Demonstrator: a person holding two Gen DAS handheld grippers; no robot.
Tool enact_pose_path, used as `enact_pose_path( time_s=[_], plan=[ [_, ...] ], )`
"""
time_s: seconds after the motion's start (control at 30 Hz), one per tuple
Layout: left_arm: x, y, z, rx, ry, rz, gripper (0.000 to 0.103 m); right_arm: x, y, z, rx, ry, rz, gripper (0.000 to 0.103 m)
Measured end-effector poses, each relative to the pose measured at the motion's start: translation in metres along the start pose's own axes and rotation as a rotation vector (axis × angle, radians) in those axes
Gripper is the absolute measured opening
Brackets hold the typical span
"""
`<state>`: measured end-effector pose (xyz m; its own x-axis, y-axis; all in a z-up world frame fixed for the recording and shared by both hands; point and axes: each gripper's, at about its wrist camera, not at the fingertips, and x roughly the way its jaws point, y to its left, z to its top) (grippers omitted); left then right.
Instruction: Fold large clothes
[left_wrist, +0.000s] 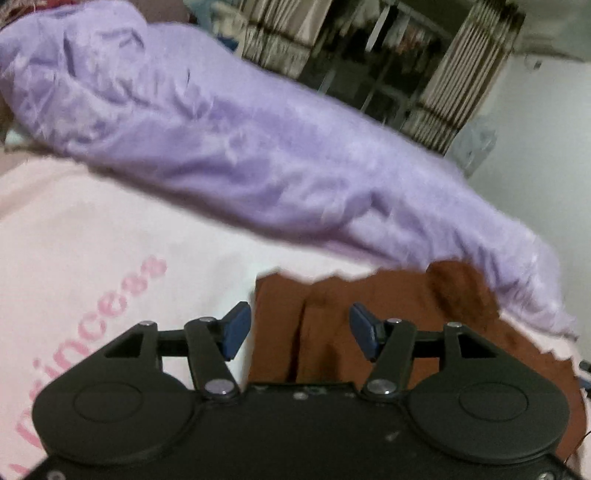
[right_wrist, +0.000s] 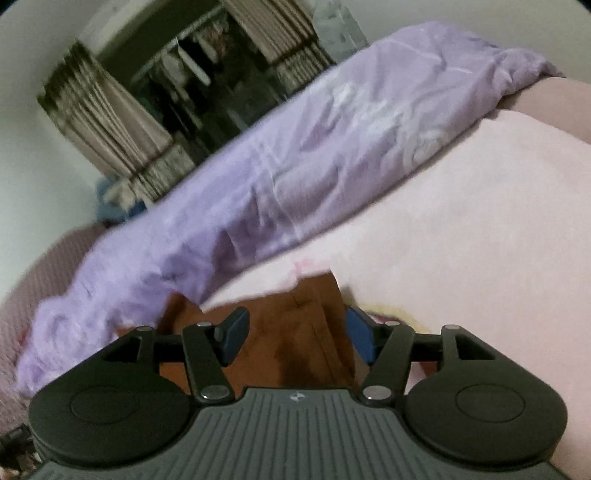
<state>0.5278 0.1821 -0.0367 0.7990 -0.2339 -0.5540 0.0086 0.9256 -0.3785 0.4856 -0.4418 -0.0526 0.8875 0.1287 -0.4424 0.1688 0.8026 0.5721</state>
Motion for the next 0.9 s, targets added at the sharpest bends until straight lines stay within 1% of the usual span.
enact_pose_path(
  time_s=[0.07,0.17,0.2,0.27,0.3,0.33,0.37,0.4,0.47,0.5,0.57,0.6,0.67,0.73,0.8,0.9],
  plan=[
    [0.014,-0.003,-0.008,0.0,0.027,0.005,0.06,0.006,0.002,-0.003,-0.01,0.014,-0.013,0.071],
    [0.024,-0.006,-0.014,-0.012,0.037,-0.008,0.059,0.012,0.008,-0.007,-0.026,0.022,-0.02,0.069],
    [0.022,-0.008,-0.017,-0.005,0.032,-0.011,0.054,0.011,0.011,-0.009,-0.038,0.018,-0.023,0.069],
    [0.021,-0.017,-0.02,0.035,0.01,-0.003,0.05,0.01,0.015,-0.011,-0.069,0.011,-0.025,0.069],
    [0.021,-0.02,-0.019,0.055,0.001,-0.006,0.03,0.009,0.018,-0.012,-0.084,0.013,-0.022,0.066],
    [0.023,-0.023,-0.019,0.069,0.003,-0.012,0.008,0.011,0.02,-0.013,-0.094,0.012,-0.022,0.058],
    [0.023,-0.027,-0.018,0.074,0.006,-0.015,0.008,0.01,0.022,-0.013,-0.109,0.004,-0.028,0.029],
    [0.02,-0.029,-0.016,0.077,-0.007,-0.014,0.006,0.007,0.026,-0.013,-0.134,-0.01,-0.041,0.009],
    [0.01,-0.033,-0.011,0.082,-0.057,-0.026,0.005,0.002,0.03,-0.009,-0.159,-0.032,-0.039,0.007],
    [0.003,-0.034,-0.007,0.081,-0.088,-0.032,0.005,-0.004,0.034,-0.006,-0.172,-0.058,-0.03,0.006],
    [-0.007,-0.035,0.002,0.077,-0.134,-0.036,0.005,-0.009,0.038,0.0,-0.182,-0.099,-0.041,0.006],
    [-0.009,-0.036,0.005,0.073,-0.141,-0.034,0.005,-0.009,0.038,0.004,-0.174,-0.104,-0.04,0.006],
    [-0.002,-0.035,0.01,0.068,-0.126,-0.022,0.006,-0.002,0.036,0.01,-0.154,-0.089,-0.043,0.006],
    [0.011,-0.035,0.009,0.069,-0.084,0.003,0.006,0.012,0.031,0.01,-0.147,-0.053,-0.069,0.006],
    [0.027,-0.033,0.002,0.098,-0.043,0.045,0.007,0.027,0.024,0.004,-0.13,-0.012,-0.103,0.006],
    [0.046,-0.027,-0.014,0.104,0.011,0.084,0.009,0.038,0.009,-0.006,-0.078,0.015,-0.104,0.007]
  ],
)
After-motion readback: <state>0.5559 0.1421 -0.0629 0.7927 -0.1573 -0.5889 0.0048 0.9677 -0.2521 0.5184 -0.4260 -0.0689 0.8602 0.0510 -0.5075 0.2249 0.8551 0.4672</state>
